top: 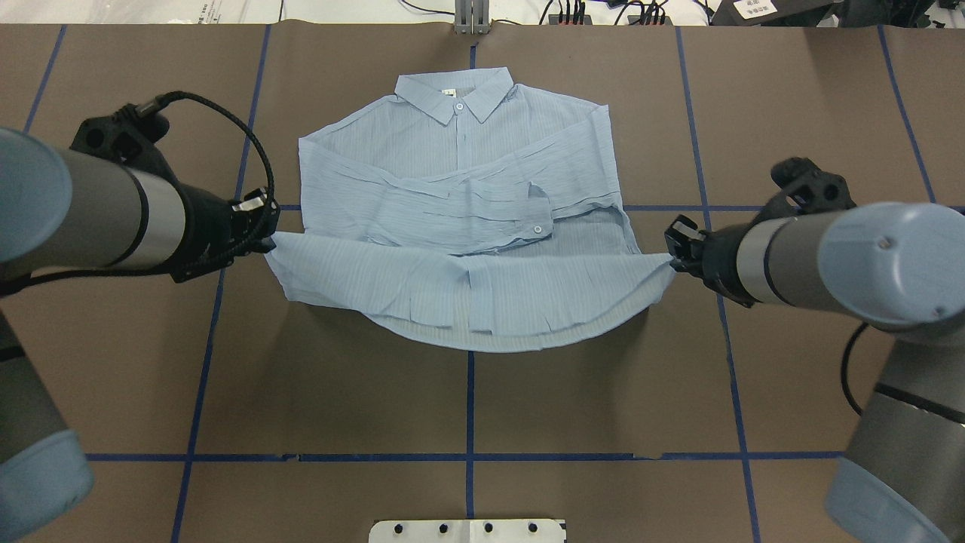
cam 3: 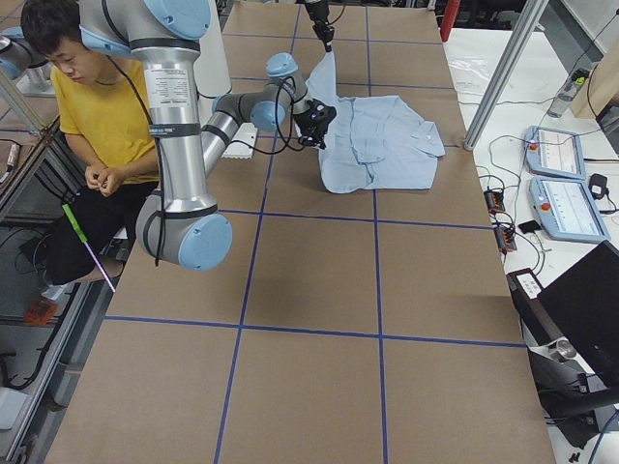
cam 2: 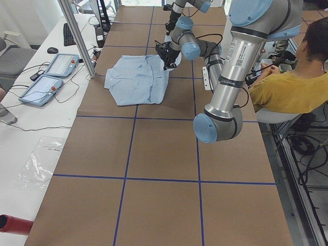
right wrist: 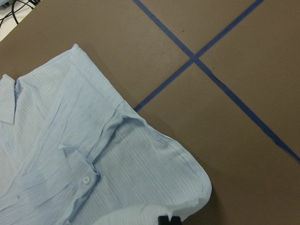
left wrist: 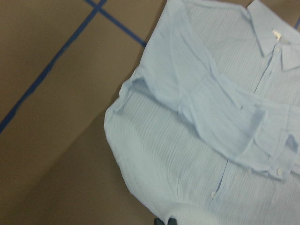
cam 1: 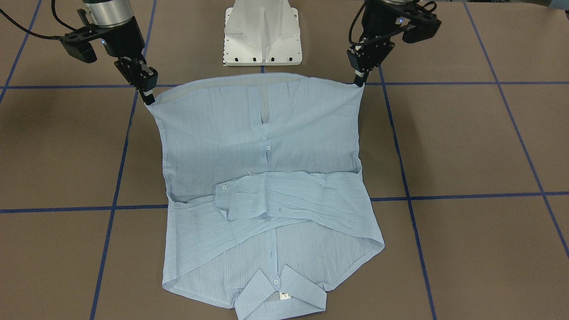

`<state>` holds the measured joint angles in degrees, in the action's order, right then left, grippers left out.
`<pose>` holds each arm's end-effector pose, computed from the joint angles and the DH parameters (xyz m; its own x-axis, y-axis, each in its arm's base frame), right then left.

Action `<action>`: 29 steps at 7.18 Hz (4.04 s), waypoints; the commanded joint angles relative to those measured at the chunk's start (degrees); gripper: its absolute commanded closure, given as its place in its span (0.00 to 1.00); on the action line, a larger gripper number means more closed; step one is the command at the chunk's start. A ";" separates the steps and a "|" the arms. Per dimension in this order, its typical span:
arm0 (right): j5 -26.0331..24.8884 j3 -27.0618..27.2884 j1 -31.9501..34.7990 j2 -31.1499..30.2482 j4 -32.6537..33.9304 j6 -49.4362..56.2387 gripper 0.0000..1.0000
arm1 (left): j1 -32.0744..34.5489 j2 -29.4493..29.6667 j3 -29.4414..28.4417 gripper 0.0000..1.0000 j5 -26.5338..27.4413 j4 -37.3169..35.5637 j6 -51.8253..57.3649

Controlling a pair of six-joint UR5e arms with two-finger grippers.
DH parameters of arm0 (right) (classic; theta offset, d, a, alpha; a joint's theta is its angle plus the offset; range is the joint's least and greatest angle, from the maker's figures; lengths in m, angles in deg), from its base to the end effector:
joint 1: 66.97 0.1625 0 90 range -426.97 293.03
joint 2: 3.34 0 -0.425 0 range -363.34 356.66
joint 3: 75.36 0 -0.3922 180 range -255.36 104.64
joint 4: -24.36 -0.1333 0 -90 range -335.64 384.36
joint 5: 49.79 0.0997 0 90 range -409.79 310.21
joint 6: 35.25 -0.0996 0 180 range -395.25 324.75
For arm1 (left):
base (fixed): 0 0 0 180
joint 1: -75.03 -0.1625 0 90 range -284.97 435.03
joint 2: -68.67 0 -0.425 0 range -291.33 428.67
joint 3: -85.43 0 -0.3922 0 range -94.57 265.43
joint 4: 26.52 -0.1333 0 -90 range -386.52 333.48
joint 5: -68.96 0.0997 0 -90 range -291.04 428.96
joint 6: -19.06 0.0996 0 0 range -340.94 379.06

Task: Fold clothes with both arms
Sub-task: 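Lift the hem with both grippers and fold it up toward the collar, then lay the hem down near the collar and open both grippers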

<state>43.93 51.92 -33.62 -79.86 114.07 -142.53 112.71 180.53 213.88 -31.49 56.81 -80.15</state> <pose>-0.3372 -0.3738 0.2570 0.3510 0.5858 0.7305 -0.6396 0.7198 -0.2700 0.3178 -0.3910 0.1940 0.3855 -0.4966 -0.7777 0.5544 0.7984 -0.2350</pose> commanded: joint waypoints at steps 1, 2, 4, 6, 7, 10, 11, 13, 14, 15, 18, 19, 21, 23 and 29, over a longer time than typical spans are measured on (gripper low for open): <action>1.56 -9.47 4.51 8.04 4.43 10.11 1.00 | 4.76 0.64 -12.90 1.00 -0.89 11.07 6.20; 2.78 -15.86 7.05 11.88 4.42 13.21 1.00 | 5.73 0.55 -20.01 1.00 -0.89 20.72 6.83; 4.70 -29.93 10.75 17.62 -3.51 15.16 1.00 | 6.97 1.42 -28.75 1.00 -0.89 31.16 7.62; 8.76 -41.71 14.19 21.99 -10.59 18.16 1.00 | 7.06 4.49 -34.75 1.00 -1.50 32.95 8.33; 8.76 -46.64 14.20 25.34 -10.87 18.51 1.00 | 7.50 4.68 -36.24 1.00 -4.29 33.12 8.68; 8.76 -56.68 14.55 29.75 -16.84 18.69 1.00 | 9.34 8.43 -45.72 1.00 -5.37 40.07 10.17; 8.68 -58.45 15.16 30.89 -16.85 19.39 1.00 | 10.57 9.33 -47.23 1.00 -5.37 40.16 12.79; 8.41 -61.35 15.60 32.74 -16.85 20.09 1.00 | 12.24 11.52 -51.17 1.00 -5.37 40.68 15.79; 7.89 -62.50 15.52 32.75 -17.45 20.44 1.00 | 12.25 12.06 -55.72 1.00 -5.28 44.86 15.80; 7.89 -63.81 15.52 32.75 -18.07 20.45 1.00 | 12.25 12.15 -57.34 1.00 -5.28 46.99 15.89; 7.71 -64.27 15.52 32.93 -18.08 20.36 1.00 | 12.16 14.52 -60.60 1.00 -5.28 47.54 16.15; 7.71 -64.27 15.43 32.84 -18.16 20.36 1.00 | 12.16 14.87 -61.21 1.00 -5.19 47.89 16.15; 7.71 -64.27 15.34 32.84 -18.60 20.27 1.00 | 12.16 15.66 -64.45 1.00 -5.19 51.48 16.15; 7.71 -64.35 15.34 32.75 -18.60 20.27 1.00 | 12.16 16.02 -65.09 1.00 -5.11 51.58 16.15; 7.89 -66.01 15.43 34.68 -19.66 20.27 0.79 | 13.47 13.66 -64.91 0.75 -5.10 54.99 15.98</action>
<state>51.81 -12.88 -18.29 -45.86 94.62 -122.30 125.25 195.39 148.84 -36.55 109.85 -64.04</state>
